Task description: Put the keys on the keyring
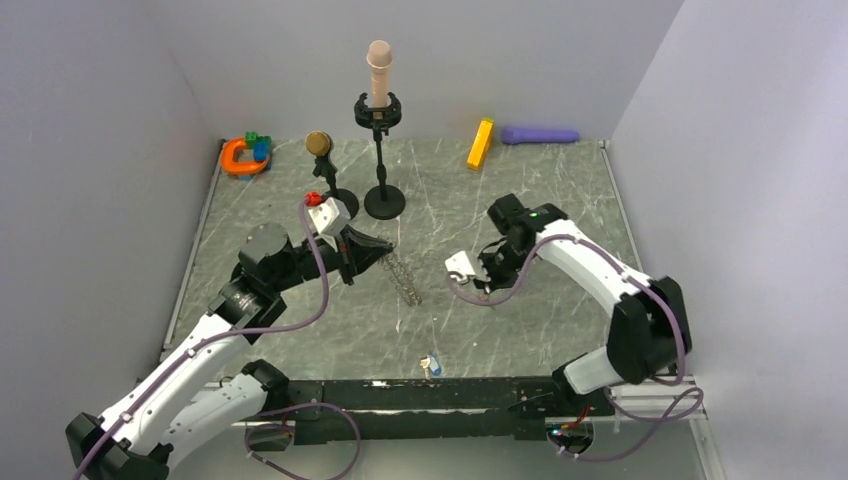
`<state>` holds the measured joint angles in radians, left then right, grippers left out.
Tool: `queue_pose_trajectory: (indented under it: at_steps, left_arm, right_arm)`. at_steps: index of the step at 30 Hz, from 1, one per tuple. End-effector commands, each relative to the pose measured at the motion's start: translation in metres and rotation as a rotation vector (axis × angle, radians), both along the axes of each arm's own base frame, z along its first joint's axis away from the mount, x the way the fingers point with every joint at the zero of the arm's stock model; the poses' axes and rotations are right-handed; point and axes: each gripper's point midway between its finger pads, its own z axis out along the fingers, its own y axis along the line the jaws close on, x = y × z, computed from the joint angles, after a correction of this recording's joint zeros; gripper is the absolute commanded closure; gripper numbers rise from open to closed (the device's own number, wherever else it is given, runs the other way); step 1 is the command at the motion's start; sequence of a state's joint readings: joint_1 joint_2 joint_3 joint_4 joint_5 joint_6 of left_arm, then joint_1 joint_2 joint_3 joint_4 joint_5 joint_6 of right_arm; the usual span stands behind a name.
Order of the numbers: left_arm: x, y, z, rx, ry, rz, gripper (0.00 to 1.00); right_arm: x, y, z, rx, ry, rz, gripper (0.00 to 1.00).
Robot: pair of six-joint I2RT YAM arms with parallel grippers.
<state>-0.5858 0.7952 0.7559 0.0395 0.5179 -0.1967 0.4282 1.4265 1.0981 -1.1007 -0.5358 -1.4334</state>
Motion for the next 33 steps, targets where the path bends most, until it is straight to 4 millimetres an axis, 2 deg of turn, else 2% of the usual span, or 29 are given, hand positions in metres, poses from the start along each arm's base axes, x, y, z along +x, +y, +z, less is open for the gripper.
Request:
queue_pose_trajectory:
  at_steps: [1,6,9,11,19,24,27,30,33]
  left_arm:
    - [-0.002,0.005,0.014,-0.034,-0.055,0.015,1.0]
    - [-0.004,0.007,0.011,-0.023,-0.052,0.021,1.0]
    - [-0.005,0.01,0.01,-0.018,-0.049,0.028,1.0]
    - [-0.005,0.011,0.009,-0.017,-0.046,0.035,1.0]
    - [-0.007,0.015,0.006,-0.017,-0.043,0.049,1.0]
    - [-0.008,0.016,0.006,-0.012,-0.044,0.054,1.0]
    - [-0.008,0.017,0.005,-0.009,-0.046,0.057,1.0]
    - [-0.007,0.016,0.005,-0.009,-0.046,0.054,1.0]
    - [-0.007,0.015,0.004,-0.004,-0.046,0.047,1.0]
  right_arm:
    - [0.008,0.0,-0.026,-0.155,0.014,-0.03,1.0]
    - [0.013,-0.002,-0.063,-0.305,0.048,-0.05,1.0]
    - [0.018,0.0,-0.076,-0.339,0.049,-0.073,1.0]
    - [0.019,0.003,-0.078,-0.334,0.058,-0.09,0.96]
    - [0.015,0.023,-0.065,-0.219,0.161,-0.189,0.72]
    - [0.027,0.013,-0.053,-0.099,0.269,-0.355,0.64]
    - [0.034,0.006,-0.043,-0.001,0.337,-0.443,0.63]
    - [0.024,0.0,-0.033,0.121,0.315,-0.362,0.61]
    - [0.006,-0.006,-0.041,0.173,0.186,-0.172,0.57]
